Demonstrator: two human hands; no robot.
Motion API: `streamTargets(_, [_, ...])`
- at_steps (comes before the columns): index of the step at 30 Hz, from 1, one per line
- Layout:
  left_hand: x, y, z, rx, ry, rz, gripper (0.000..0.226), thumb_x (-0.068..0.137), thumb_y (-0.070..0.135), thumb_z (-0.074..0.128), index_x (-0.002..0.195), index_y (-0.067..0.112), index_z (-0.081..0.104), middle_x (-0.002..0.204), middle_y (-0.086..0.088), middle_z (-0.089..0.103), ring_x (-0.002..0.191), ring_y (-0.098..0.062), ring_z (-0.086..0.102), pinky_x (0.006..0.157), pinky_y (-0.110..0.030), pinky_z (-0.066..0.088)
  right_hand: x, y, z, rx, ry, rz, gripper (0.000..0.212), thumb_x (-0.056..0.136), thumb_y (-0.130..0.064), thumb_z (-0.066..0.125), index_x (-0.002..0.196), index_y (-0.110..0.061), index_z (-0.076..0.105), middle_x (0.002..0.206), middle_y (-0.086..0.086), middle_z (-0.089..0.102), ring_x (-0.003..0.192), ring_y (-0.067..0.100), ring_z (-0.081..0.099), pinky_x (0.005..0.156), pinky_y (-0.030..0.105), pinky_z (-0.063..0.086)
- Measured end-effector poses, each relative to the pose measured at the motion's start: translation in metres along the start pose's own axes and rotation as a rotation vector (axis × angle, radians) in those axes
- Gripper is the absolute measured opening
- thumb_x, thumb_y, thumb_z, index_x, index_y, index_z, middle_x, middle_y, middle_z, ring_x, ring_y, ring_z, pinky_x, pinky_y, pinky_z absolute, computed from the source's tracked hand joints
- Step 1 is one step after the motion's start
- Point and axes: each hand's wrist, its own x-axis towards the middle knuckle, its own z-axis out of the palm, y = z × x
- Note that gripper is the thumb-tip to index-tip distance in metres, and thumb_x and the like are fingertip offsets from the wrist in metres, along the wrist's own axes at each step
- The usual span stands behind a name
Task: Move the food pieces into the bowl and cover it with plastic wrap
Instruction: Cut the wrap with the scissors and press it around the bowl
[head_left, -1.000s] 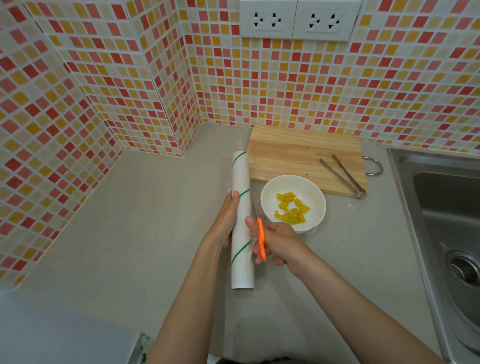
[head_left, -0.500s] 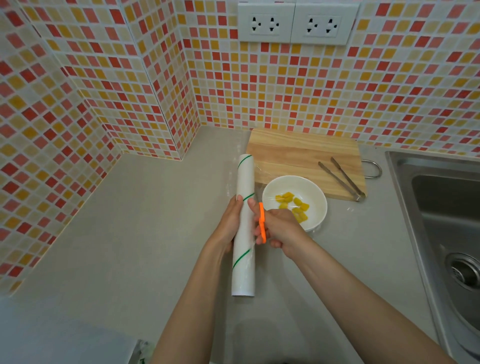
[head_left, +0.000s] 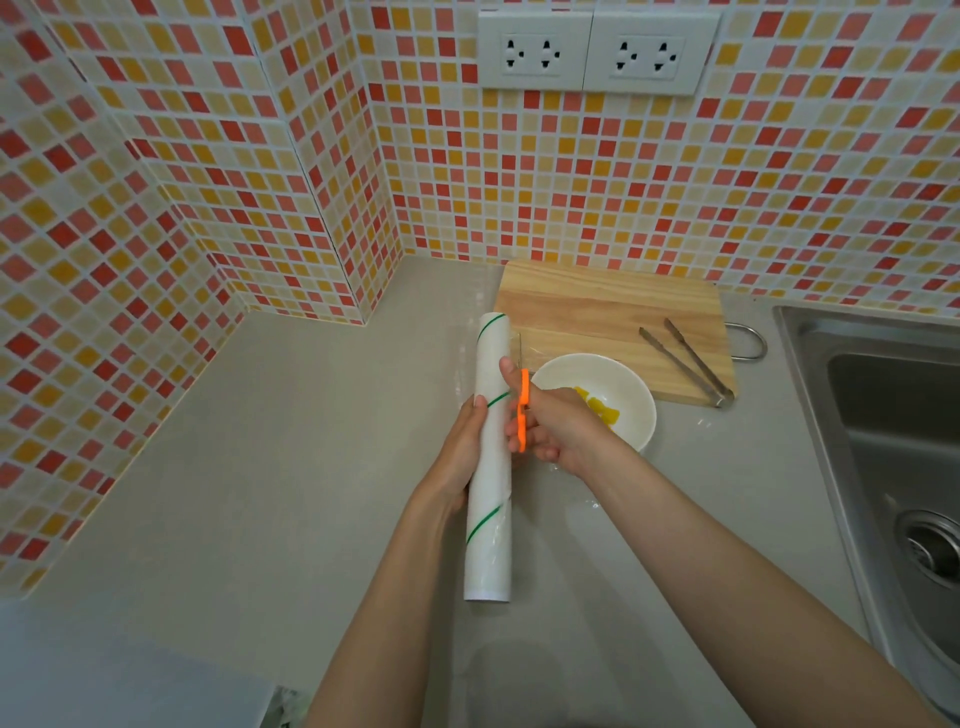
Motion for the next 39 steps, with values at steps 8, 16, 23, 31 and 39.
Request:
streamTargets(8, [-0.001,-0.002,-0.001,-0.099,-0.066,0.012,0.054,0.099,0.045,0.027,0.135,0.009,0.044,0.127,-0.027,0.058,0.101,-0.036,0.067,0.085,-0.038,0.056,0.016,-0.013,-0.001,0.059,-0.053,0.048,0.064,0.060,-0.073,0.064,0.075,-0.012,0.054,0.045,0.005,0.060,0.041,0.015,0.054,0.031,0.015,0.023])
streamTargets(16, [0.002,-0.007,-0.006,-0.124,-0.105,-0.004,0.059,0.089,0.054,0.039,0.140,0.024,0.034,0.139,-0.016,0.050,0.095,-0.035,0.070,0.081,-0.036,0.057,0.030,-0.022,-0.006,0.092,-0.054,0.082,0.059,0.065,-0.073,0.061,0.072,-0.015,0.052,0.060,0.001,0.055,0.035,0.007,0.052,0.028,0.016,0.020])
streamTargets(23, [-0.004,0.000,-0.008,-0.149,-0.135,0.046,0.057,0.099,0.041,0.033,0.142,0.055,-0.002,0.157,-0.008,0.022,0.070,-0.030,0.072,0.070,-0.041,0.060,0.036,-0.031,-0.009,0.101,-0.068,0.106,0.061,0.062,-0.075,0.061,0.070,-0.015,0.051,0.056,0.001,0.057,0.034,0.008,0.053,0.028,0.015,0.020])
streamTargets(31, [-0.009,0.004,-0.010,-0.108,-0.097,0.077,0.057,0.099,0.041,0.034,0.141,0.057,-0.001,0.155,-0.017,0.026,0.066,-0.029,0.071,0.066,-0.040,0.061,0.045,-0.038,-0.010,0.101,-0.015,0.077,0.056,0.066,-0.070,0.063,0.062,-0.015,0.051,0.051,0.003,0.055,0.030,0.007,0.045,0.028,0.016,0.018])
streamTargets(39, [-0.021,0.004,-0.021,-0.073,-0.086,0.129,0.056,0.097,0.043,0.035,0.142,0.057,0.004,0.148,-0.022,0.035,0.067,-0.032,0.071,0.064,-0.039,0.061,0.049,-0.051,-0.004,0.148,-0.015,-0.002,0.049,0.073,-0.063,0.062,0.063,-0.017,0.052,0.059,0.002,0.051,0.029,0.005,0.045,0.028,0.015,0.016])
